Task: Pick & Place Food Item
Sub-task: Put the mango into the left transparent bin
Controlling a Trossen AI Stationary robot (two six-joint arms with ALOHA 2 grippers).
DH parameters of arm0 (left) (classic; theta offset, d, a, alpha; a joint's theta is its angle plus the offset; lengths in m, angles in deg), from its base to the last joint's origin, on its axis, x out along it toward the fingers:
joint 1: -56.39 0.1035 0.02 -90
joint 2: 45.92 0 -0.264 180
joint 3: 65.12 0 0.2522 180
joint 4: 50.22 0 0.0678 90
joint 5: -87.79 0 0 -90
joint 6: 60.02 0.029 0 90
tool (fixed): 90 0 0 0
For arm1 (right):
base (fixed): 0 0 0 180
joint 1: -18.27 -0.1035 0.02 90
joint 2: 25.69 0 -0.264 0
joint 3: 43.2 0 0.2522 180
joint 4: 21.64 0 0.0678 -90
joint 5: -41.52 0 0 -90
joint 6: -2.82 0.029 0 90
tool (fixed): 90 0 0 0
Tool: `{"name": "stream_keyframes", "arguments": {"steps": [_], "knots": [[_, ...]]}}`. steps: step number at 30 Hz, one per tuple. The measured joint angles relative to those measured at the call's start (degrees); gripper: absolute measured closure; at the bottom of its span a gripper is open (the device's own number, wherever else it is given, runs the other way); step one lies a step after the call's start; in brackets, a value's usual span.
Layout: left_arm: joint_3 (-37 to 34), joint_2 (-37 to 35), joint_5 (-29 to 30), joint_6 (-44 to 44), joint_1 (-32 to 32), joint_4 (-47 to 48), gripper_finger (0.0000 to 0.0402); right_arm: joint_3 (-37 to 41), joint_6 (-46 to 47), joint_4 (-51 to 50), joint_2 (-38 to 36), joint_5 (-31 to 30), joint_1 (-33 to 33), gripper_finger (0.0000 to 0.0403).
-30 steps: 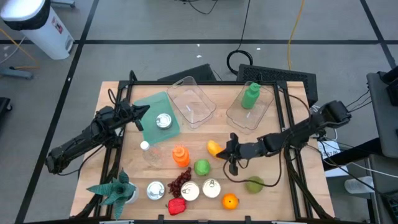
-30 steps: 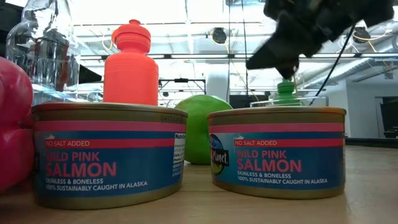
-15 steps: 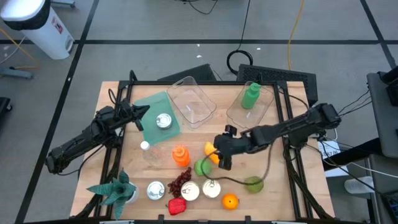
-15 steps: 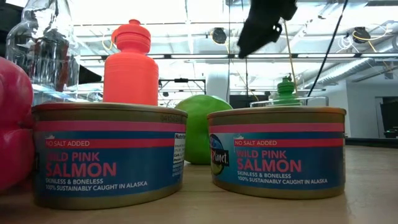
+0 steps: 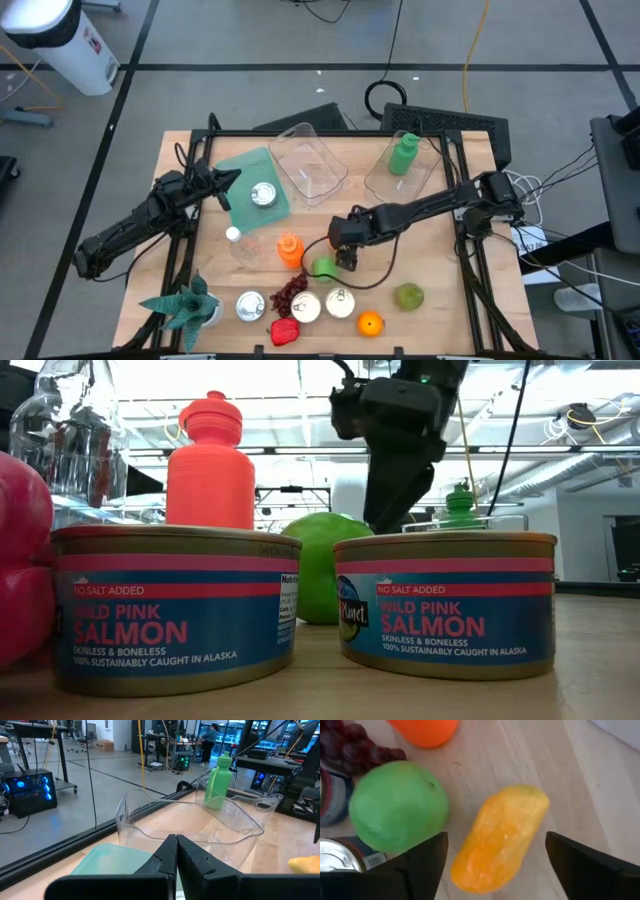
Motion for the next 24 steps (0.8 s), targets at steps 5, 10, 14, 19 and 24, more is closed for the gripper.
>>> {"name": "stream_keyframes", "arguments": {"steps": [5, 10, 14, 19, 24], "knots": [[0.0, 0.0, 0.0, 0.0, 0.0, 0.0, 0.0387, 0.0, 2.0, -0.5, 1.1, 1.6, 1.3, 0.0048], [0.0, 0.0, 0.0, -0.1, 0.0, 0.1, 0.0387, 0.0, 2.8, 0.6, 2.4, 1.3, 1.9, 0.0046], [0.0, 0.0, 0.0, -0.1, 0.0, 0.1, 0.0387, 0.0, 3.4, 0.7, 3.6, 1.6, 2.2, 0.0046], [0.0, 0.0, 0.0, -0.2, 0.0, 0.1, 0.0387, 0.0, 3.8, -0.9, 5.7, 2.3, 2.7, 0.0046], [0.0, 0.0, 0.0, -0.2, 0.0, 0.2, 0.0387, 1.9, 2.8, -1.3, 6.1, 3.0, 3.3, 0.0046]]}}
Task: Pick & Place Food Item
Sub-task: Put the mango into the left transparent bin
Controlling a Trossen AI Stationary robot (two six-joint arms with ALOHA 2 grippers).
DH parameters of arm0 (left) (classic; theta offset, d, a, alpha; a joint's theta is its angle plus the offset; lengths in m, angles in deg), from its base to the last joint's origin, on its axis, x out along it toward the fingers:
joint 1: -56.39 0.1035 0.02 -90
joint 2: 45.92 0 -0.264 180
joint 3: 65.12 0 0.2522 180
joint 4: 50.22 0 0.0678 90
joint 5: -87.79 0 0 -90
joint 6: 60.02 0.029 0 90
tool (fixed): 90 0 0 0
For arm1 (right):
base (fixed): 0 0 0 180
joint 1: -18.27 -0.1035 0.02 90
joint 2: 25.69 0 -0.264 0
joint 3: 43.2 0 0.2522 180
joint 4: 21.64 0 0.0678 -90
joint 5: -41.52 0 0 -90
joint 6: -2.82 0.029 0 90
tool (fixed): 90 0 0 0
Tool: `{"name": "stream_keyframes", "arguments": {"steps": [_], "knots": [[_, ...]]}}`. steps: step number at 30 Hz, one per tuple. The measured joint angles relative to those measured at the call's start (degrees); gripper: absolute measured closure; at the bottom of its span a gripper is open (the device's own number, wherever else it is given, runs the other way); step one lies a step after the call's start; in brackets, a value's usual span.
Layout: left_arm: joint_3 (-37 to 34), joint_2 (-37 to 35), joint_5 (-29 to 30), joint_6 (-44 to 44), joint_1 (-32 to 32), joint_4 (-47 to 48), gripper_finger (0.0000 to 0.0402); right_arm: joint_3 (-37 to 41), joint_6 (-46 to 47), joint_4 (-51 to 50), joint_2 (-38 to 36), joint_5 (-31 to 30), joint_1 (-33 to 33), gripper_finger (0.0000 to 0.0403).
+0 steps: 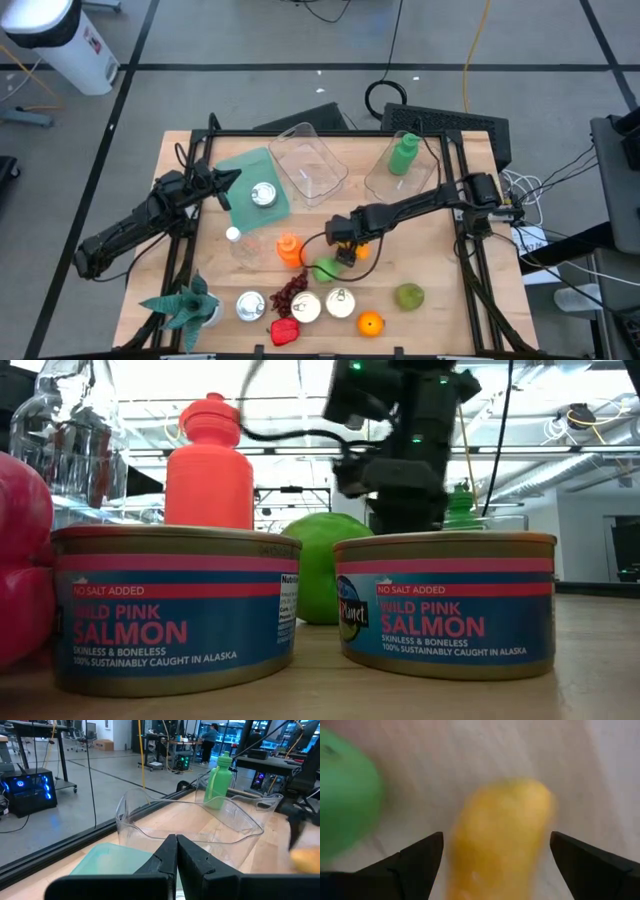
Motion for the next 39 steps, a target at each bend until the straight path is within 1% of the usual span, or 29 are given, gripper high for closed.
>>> {"name": "stream_keyframes", "arguments": {"steps": [3, 5, 6, 13, 19, 22, 25, 27, 30, 32, 34, 35, 39], "knots": [[0.0, 0.0, 0.0, -0.3, 0.0, 0.0, 0.0387, 2.1, 0.1, 1.8, 0.3, 0.1, 0.7, 0.0046], [0.0, 0.0, 0.0, -0.7, 0.0, 0.0, 0.0387, 2.8, -0.8, 0.1, 0.4, 0.4, 0.9, 0.0047], [0.0, 0.0, 0.0, -0.9, 0.0, 0.0, 0.0387, 3.0, -1.6, -1.1, 0.2, 0.7, 0.9, 0.0048], [0.0, 0.0, 0.0, -1.1, 0.0, 0.0, 0.0387, 3.0, -8.8, 0.4, -0.3, 1.6, 0.9, 0.0066], [0.0, 0.0, -0.1, -1.1, 0.0, 0.0, 0.0387, 3.0, -15.8, -0.9, -5.7, 1.3, 0.9, 0.0073], [0.0, 0.0, -0.1, -1.1, 0.0, 0.0, 0.0387, 3.0, -15.3, -4.0, -10.5, 1.2, -0.2, 0.0073], [0.0, 0.0, -0.1, -0.9, 0.0, 0.0, 0.0387, 2.9, -10.8, -10.2, -14.4, -0.2, -2.9, 0.0074], [0.0, 0.0, -0.1, -0.9, 0.0, 0.0, 0.0387, 2.9, -6.1, -14.8, -16.1, -2.8, -5.4, 0.0074], [0.0, 0.0, 0.0, -0.8, 0.0, 0.0, 0.0387, 2.9, 6.7, -21.2, -17.4, -7.9, -9.0, 0.0074], [0.0, 0.0, 0.0, -0.8, 0.0, 0.0, 0.0387, 2.9, 17.5, -24.1, -17.3, -10.5, -11.3, 0.0074], [0.0, 0.0, 0.0, -0.7, 0.0, 0.0, 0.0387, 2.9, 27.2, -26.1, -17.1, -10.9, -13.0, 0.0074], [0.0, 0.0, 0.0, -0.7, 0.0, 0.0, 0.0387, 2.9, 30.5, -26.5, -16.9, -11.1, -13.6, 0.0074], [0.0, 0.0, 0.0, -0.9, 0.0, 0.0, 0.0387, 3.0, 35.5, -27.1, -15.4, -14.4, -15.3, 0.0074]]}}
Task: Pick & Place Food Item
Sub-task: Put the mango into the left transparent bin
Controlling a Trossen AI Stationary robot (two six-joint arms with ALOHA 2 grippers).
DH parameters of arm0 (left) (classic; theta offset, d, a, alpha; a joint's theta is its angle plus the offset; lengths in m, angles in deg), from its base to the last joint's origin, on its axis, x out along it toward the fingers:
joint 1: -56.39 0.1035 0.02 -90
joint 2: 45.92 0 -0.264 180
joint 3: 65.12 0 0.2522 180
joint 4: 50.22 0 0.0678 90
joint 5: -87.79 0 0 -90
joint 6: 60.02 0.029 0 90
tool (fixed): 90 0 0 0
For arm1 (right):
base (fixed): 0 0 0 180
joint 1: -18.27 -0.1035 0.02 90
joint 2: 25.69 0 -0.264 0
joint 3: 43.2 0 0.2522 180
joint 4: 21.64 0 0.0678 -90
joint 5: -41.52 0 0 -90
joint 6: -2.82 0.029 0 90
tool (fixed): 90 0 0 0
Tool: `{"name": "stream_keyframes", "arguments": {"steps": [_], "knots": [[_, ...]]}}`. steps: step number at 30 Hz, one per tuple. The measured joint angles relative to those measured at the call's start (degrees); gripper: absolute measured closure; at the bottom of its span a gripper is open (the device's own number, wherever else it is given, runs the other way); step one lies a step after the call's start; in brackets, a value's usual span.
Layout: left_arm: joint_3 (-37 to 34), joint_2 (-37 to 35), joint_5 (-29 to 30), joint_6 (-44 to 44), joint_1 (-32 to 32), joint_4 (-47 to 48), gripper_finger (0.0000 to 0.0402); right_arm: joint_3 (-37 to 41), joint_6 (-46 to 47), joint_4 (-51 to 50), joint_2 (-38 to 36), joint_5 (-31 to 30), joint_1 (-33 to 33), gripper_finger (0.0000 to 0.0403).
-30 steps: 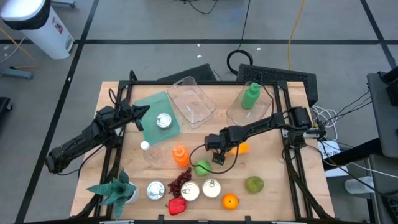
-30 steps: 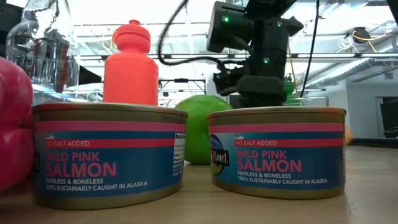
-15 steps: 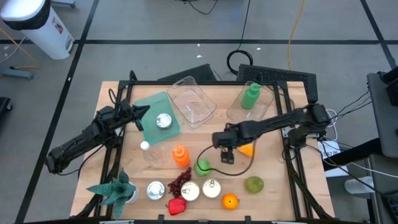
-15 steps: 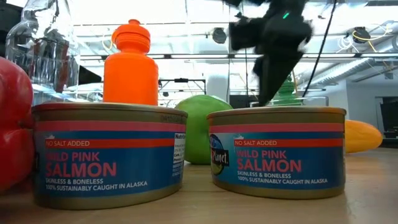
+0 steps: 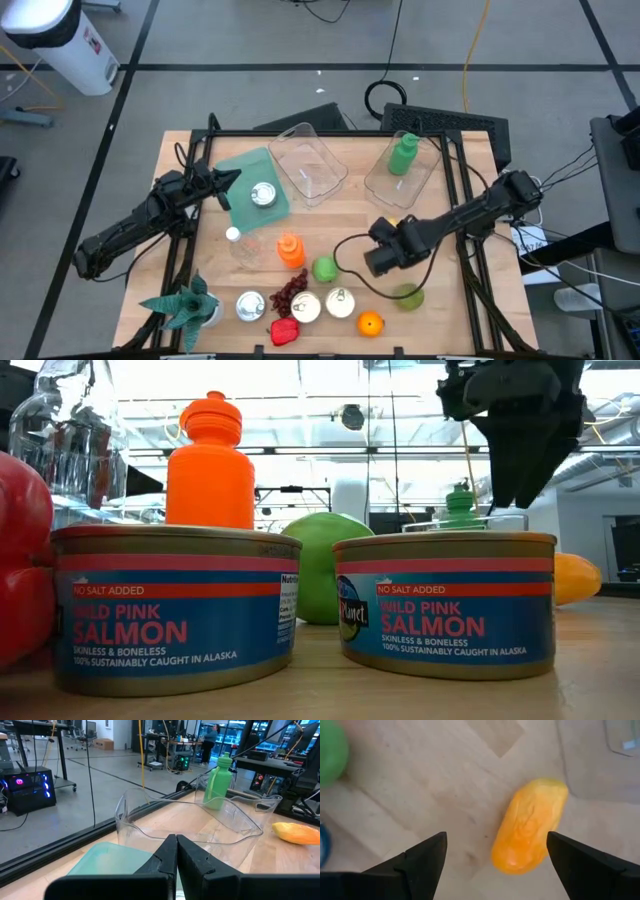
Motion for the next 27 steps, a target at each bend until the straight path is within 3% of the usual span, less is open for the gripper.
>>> {"name": "stream_keyframes", "arguments": {"steps": [6, 13, 19, 27], "knots": [[0.0, 0.0, 0.0, -0.3, 0.0, 0.0, 0.0387, 0.8, 3.4, -0.3, 2.0, -0.1, 0.3, 0.0074], [0.0, 0.0, 0.0, -0.3, 0.0, 0.0, 0.0387, 9.6, 11.2, 0.4, 2.1, 6.6, 0.9, 0.0074], [0.0, 0.0, 0.0, -0.1, 0.0, 0.0, 0.0387, 16.1, 10.4, 7.2, 2.1, 7.1, 1.5, 0.0074], [0.0, 0.0, 0.0, -0.2, 0.0, 0.0, 0.0387, 16.2, 5.4, 9.1, 1.0, 4.6, 1.5, 0.0074]]}}
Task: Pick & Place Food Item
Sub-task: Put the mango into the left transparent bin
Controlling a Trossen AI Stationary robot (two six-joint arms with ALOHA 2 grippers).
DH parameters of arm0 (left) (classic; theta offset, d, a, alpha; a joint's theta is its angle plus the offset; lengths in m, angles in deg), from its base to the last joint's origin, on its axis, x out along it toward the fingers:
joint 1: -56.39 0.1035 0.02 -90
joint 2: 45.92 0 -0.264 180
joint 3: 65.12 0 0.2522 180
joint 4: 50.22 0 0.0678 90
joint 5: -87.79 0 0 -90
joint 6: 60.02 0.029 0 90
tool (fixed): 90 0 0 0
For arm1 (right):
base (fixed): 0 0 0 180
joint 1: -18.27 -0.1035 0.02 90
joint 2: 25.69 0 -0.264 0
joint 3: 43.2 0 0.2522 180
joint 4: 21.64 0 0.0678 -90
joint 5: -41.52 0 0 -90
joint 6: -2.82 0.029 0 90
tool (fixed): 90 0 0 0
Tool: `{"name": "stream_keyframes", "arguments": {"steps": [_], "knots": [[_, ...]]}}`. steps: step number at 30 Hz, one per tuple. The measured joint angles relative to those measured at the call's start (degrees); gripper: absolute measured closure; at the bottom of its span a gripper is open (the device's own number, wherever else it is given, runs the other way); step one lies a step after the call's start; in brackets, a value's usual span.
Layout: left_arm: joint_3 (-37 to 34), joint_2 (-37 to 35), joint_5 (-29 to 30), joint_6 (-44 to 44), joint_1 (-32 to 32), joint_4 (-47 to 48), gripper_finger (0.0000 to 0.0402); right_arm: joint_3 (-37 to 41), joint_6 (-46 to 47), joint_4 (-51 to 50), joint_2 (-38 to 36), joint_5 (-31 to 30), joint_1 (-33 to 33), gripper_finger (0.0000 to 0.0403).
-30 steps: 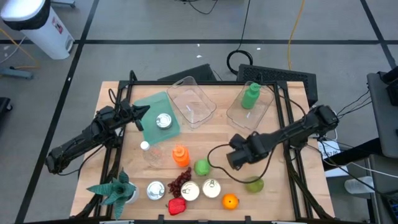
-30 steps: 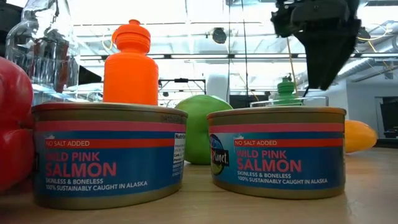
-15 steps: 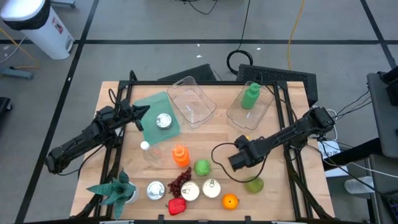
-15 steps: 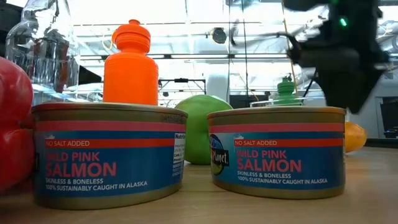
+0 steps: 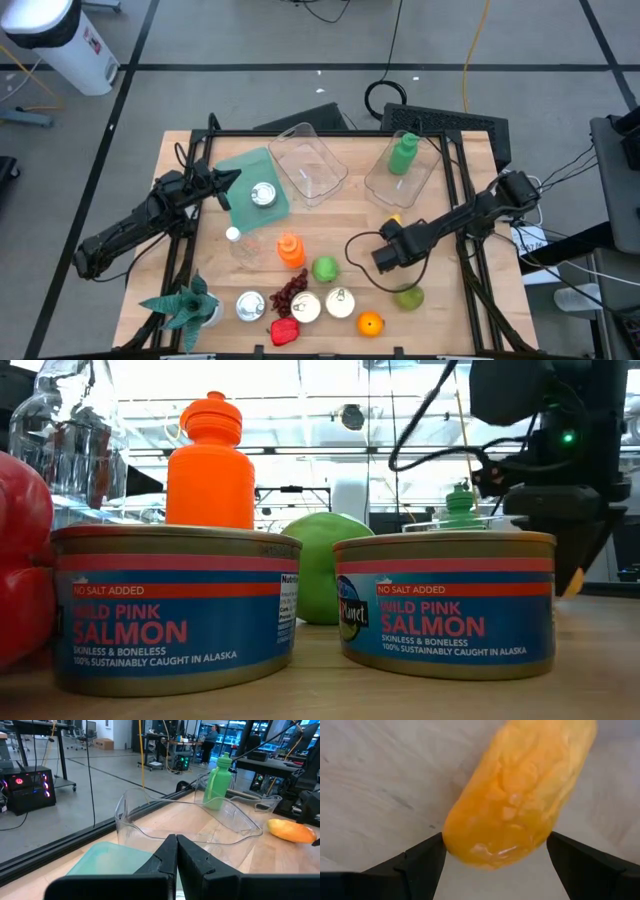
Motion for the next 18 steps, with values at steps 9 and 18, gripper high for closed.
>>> {"name": "stream_keyframes", "arguments": {"steps": [9, 18], "knots": [[0.0, 0.0, 0.0, 0.0, 0.0, 0.0, 0.0387, 0.0, 1.7, 1.0, -1.6, -4.9, 0.7, 0.0074], [0.0, 0.0, 0.0, 0.0, 0.0, 0.0, 0.0387, 0.0, -2.2, 6.1, -1.6, -6.9, 1.3, 0.0074]]}}
